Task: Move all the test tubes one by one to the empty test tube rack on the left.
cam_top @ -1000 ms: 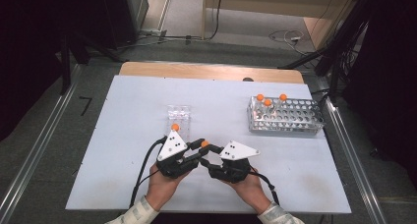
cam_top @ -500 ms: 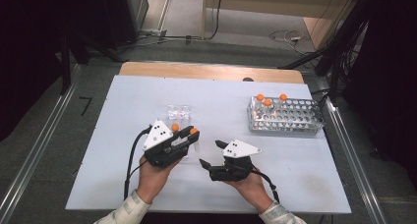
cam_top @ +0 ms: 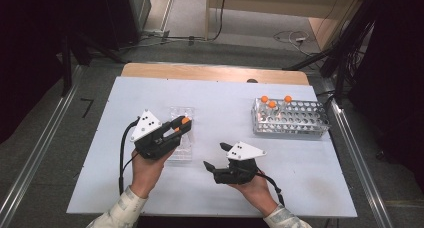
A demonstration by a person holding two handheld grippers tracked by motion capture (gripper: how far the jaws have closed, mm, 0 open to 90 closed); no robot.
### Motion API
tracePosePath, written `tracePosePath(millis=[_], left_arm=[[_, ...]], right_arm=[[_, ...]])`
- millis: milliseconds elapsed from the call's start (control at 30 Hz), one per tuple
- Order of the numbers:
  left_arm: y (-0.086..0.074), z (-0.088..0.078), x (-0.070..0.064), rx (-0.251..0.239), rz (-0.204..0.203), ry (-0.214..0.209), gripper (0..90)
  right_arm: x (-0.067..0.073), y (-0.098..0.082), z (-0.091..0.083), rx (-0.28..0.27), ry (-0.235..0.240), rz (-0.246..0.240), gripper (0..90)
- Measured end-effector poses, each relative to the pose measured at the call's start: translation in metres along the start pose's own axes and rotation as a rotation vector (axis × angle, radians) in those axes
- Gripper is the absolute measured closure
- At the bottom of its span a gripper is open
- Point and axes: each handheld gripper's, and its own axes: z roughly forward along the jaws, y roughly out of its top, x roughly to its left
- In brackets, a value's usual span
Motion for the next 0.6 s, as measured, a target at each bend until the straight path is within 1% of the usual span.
tracePosePath(millis=[67,200,300,333,467,600], left_arm=[[0.0012,0.0007,0.0021,-0.002,-0.002,0.008,70.3],[0.0033,0.0023,0.0048,-0.001,0.014,0.031,70.3],[0.0027,0.0045,0.0063,0.008,0.017,0.038,70.3],[0.0025,0.0048,0.0066,0.018,0.025,0.042,70.3],[0.0015,0.0064,0.0068,0.027,0.041,0.054,70.3],[-0.0002,0.0086,0.0079,0.035,0.046,0.064,70.3]], right_arm=[[-0.0003,0.0000,-0.0003,-0.003,-0.001,0.002,20.6],[-0.0008,-0.0002,-0.0008,-0.006,-0.001,0.005,20.6],[-0.0010,-0.0004,-0.0012,-0.005,-0.003,0.004,20.7],[-0.0011,-0.0004,-0.0014,-0.004,-0.003,0.004,20.7],[-0.0015,-0.0005,-0.0017,-0.006,-0.004,0.005,20.7],[-0.0010,-0.0006,-0.0017,-0.005,-0.002,0.004,20.7]])
